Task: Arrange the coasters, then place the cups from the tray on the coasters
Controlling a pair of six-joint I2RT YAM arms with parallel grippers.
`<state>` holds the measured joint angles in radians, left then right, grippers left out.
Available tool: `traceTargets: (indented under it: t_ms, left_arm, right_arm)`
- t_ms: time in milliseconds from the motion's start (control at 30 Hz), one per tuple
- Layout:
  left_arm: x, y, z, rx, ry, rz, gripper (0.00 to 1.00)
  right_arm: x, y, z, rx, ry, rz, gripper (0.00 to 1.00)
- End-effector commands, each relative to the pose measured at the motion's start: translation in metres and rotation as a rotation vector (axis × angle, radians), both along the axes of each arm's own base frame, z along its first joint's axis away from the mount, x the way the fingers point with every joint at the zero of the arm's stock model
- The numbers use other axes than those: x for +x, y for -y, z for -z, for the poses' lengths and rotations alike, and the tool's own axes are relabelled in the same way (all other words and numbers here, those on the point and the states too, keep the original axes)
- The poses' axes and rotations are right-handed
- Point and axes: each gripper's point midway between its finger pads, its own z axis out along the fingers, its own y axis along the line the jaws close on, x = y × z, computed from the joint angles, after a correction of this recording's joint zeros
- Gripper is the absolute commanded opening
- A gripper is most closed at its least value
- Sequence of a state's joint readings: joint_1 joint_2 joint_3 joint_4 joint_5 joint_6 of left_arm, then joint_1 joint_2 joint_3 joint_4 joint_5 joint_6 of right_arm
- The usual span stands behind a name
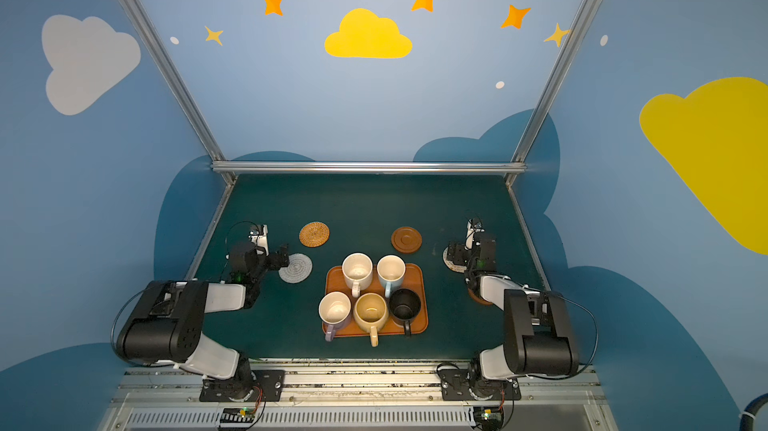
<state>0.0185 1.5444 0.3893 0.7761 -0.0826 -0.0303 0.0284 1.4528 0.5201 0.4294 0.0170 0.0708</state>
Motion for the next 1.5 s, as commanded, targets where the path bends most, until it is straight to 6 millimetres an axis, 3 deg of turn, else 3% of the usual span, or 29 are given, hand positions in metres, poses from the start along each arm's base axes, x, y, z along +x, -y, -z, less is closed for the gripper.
traceTargets:
  t_ms: [0, 167, 400, 467, 533, 633, 700, 833, 900, 1067, 1200, 1333, 1467]
  left_arm:
    - [0.007, 0.001, -0.014, -0.013, 0.044, 0.013, 0.99]
    - [0.007, 0.001, -0.016, -0.021, 0.055, 0.002, 0.99]
    - [0.004, -0.005, -0.059, -0.002, 0.022, -0.047, 0.99]
    - [0.002, -0.013, -0.078, -0.054, 0.045, -0.126, 0.99]
    - [0.004, -0.009, -0.099, -0.108, 0.074, -0.122, 0.99]
    - [-0.001, -0.010, -0.118, -0.323, 0.028, -0.241, 0.99]
    - [-0.003, 0.011, -0.122, -0.388, -0.045, -0.149, 0.99]
    - [-0.030, 0.026, -0.106, -0.500, -0.214, -0.166, 0.99]
    - [-0.046, 0.025, -0.092, -0.538, -0.280, -0.206, 0.99]
    - [-0.070, 0.040, -0.066, -0.554, -0.479, -0.189, 0.98]
    - [-0.068, 0.054, -0.062, -0.522, -0.524, -0.135, 0.98]
    - [-0.063, 0.058, -0.050, -0.498, -0.558, -0.118, 0.98]
    - [-0.047, 0.061, -0.028, -0.496, -0.634, -0.114, 0.96]
  right_arm:
    - [0.005, 0.000, -0.006, 0.003, 0.019, 0.000, 0.92]
    - [0.005, 0.000, -0.006, 0.003, 0.020, -0.002, 0.92]
    - [0.003, -0.001, -0.025, 0.002, 0.010, -0.005, 0.92]
    - [0.001, -0.001, -0.034, 0.006, 0.004, -0.002, 0.92]
    - [-0.003, -0.001, -0.044, 0.014, -0.001, 0.009, 0.92]
    - [-0.008, -0.005, -0.063, 0.049, -0.015, -0.005, 0.92]
    - [-0.008, -0.007, -0.083, 0.081, -0.024, 0.000, 0.92]
    - [-0.021, -0.015, -0.112, 0.267, -0.096, 0.066, 0.92]
    - [-0.023, -0.035, -0.123, 0.311, -0.079, -0.041, 0.92]
    - [-0.016, -0.063, -0.122, 0.359, -0.101, -0.109, 0.92]
    - [-0.011, -0.093, -0.130, 0.387, -0.105, -0.188, 0.92]
    - [-0.025, -0.124, -0.136, 0.404, -0.172, -0.273, 0.92]
    - [-0.039, -0.140, -0.140, 0.381, -0.196, -0.337, 0.92]
